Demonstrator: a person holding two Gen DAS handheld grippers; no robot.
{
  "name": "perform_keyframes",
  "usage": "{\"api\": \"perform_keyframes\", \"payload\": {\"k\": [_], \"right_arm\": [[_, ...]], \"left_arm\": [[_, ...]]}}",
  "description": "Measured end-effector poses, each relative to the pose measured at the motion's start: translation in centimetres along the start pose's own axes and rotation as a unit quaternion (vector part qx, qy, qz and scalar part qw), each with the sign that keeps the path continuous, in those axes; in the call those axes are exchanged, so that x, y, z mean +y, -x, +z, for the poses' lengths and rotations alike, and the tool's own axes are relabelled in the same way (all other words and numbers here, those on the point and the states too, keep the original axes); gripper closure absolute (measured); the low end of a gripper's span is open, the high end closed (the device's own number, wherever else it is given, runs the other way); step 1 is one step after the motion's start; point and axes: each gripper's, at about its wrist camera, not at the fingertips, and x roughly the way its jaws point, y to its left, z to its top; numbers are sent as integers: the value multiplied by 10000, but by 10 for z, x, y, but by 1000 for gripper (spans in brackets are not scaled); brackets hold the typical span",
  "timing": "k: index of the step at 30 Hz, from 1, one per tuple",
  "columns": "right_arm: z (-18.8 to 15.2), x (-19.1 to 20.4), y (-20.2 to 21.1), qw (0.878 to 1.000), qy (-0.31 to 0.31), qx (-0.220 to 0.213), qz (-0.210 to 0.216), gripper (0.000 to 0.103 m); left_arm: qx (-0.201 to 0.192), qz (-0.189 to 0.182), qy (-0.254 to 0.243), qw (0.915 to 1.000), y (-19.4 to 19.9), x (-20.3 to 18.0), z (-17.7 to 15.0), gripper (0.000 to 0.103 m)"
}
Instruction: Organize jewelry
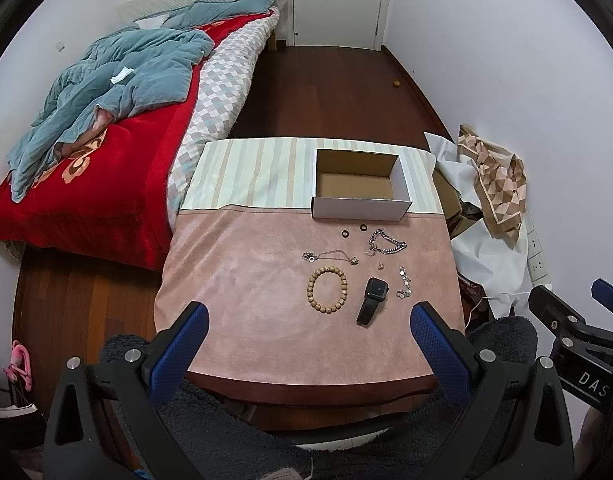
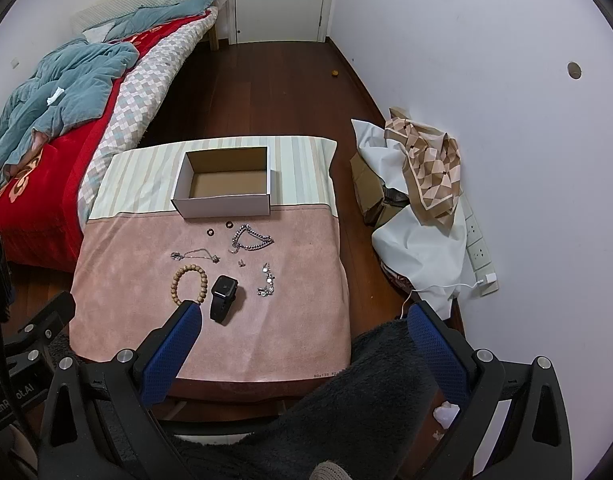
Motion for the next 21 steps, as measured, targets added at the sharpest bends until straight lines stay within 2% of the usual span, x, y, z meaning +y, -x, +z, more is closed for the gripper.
{"api": "perform_keyframes", "payload": {"k": [21], "right_arm": [[3,0,4,10000,19,-86,-12,0]], "left_arm": [[-55,7,11,10000,5,4,2,0]]}}
